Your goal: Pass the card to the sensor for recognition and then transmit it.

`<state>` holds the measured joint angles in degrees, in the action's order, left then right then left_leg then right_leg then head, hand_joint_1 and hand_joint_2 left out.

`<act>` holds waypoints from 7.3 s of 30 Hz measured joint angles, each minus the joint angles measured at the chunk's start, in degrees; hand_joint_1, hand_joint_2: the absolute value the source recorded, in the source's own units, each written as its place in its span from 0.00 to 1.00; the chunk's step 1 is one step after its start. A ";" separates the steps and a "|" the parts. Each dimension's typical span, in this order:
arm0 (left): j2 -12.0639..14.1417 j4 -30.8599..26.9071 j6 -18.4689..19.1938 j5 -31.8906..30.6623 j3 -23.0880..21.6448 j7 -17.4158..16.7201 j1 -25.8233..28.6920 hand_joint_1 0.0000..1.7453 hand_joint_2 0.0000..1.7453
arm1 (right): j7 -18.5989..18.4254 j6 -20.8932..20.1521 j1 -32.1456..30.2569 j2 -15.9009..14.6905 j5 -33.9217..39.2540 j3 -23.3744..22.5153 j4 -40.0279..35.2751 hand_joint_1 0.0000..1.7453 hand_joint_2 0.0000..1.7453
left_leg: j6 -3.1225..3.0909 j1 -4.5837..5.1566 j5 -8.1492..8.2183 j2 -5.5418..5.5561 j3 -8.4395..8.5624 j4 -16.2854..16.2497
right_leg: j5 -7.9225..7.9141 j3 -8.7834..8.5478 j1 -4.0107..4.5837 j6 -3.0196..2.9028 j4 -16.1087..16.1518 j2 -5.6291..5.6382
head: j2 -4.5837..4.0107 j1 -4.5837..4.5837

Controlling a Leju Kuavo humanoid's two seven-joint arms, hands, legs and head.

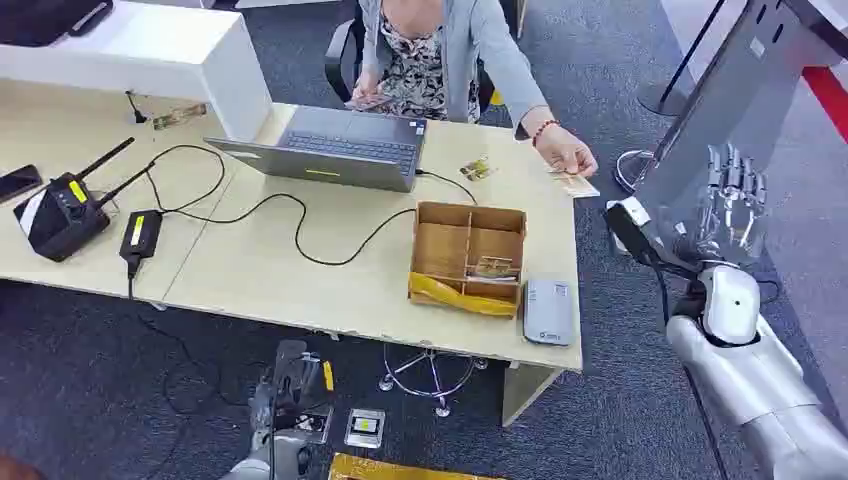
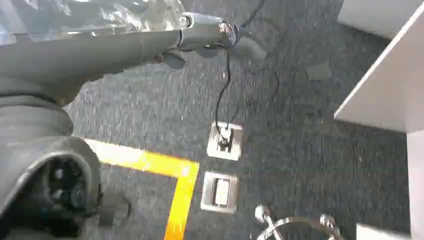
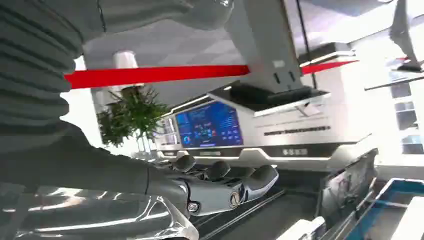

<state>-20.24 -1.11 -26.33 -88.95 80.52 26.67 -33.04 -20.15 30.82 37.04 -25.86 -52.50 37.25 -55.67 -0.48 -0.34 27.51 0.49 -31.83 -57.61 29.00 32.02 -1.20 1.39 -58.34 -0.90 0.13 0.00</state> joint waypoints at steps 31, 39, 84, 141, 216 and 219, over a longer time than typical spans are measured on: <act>21.35 -3.67 17.85 2.77 0.04 -6.93 22.71 0.00 0.00 | 12.98 -1.31 -1.96 2.36 14.53 5.92 -7.39 0.00 1.00 | 0.41 -0.32 0.25 -0.27 0.06 0.06 | 0.25 0.09 0.31 -0.30 -0.06 0.30 | 0.00 -0.15; 21.79 -3.67 16.35 3.19 0.07 -7.52 23.17 0.00 0.00 | 16.92 0.41 1.42 8.18 18.97 8.35 -3.36 0.00 1.00 | 0.43 -0.35 0.21 -0.17 0.03 0.06 | 0.25 0.06 0.33 -0.30 -0.07 0.24 | 0.00 -0.15; 23.32 -3.96 17.81 -0.83 0.02 -8.87 23.80 0.00 0.00 | 13.33 5.51 3.66 14.86 18.44 14.31 6.60 1.00 1.00 | 0.44 -0.34 0.20 -0.20 0.08 0.04 | 0.24 0.09 0.32 -0.30 -0.05 0.31 | 0.00 -0.17; 22.64 -3.96 14.42 4.35 0.04 -13.46 24.10 0.00 0.00 | 18.20 4.13 -7.94 5.59 29.40 14.33 6.65 1.00 1.00 | 0.45 -0.33 0.25 -0.32 0.09 0.04 | 0.24 0.10 0.31 -0.30 -0.02 0.40 | 0.00 -0.17; 21.07 -3.96 17.48 -0.86 -0.22 -9.57 24.01 0.00 0.00 | 13.14 -1.27 15.09 15.45 22.99 19.47 17.99 1.00 1.00 | 0.45 -0.34 0.16 -0.28 0.16 0.04 | 0.17 -0.03 0.32 -0.31 -0.06 0.33 | 0.00 -0.15; 20.90 -3.96 17.90 -0.81 -0.22 -9.84 23.72 0.00 0.00 | 14.16 -1.29 15.46 17.25 22.29 19.47 18.21 1.00 1.00 | 0.45 -0.34 0.16 -0.32 0.19 0.04 | 0.17 -0.02 0.32 -0.30 -0.06 0.43 | 0.00 -0.15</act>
<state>0.66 -5.07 -8.44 -89.77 80.30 16.83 -9.32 -5.99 29.53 52.50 -8.61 -30.21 56.72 -37.46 -0.02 -0.68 27.67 0.17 -31.65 -57.57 29.17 31.99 -0.88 1.09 -58.40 -0.47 0.13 -0.15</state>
